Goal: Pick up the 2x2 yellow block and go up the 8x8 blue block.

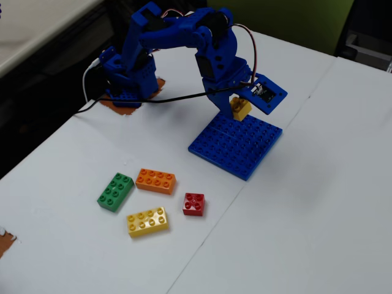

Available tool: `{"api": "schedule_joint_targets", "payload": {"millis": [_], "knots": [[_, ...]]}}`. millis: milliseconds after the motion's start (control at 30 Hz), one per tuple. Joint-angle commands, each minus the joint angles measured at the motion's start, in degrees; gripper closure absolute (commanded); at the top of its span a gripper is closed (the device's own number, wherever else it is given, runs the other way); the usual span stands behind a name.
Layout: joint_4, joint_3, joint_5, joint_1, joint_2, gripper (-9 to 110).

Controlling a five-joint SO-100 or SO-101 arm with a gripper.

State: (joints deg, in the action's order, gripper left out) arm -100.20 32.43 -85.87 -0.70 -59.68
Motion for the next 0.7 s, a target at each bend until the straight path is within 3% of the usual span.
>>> {"api": "schedule_joint_targets", "payload": {"millis": [0,667], "knots": [[-0.4,0.2,-0.1,-0.4,-0.6,101],[-0.5,9.1,-0.8,-0.8,-7.7,101]]}}
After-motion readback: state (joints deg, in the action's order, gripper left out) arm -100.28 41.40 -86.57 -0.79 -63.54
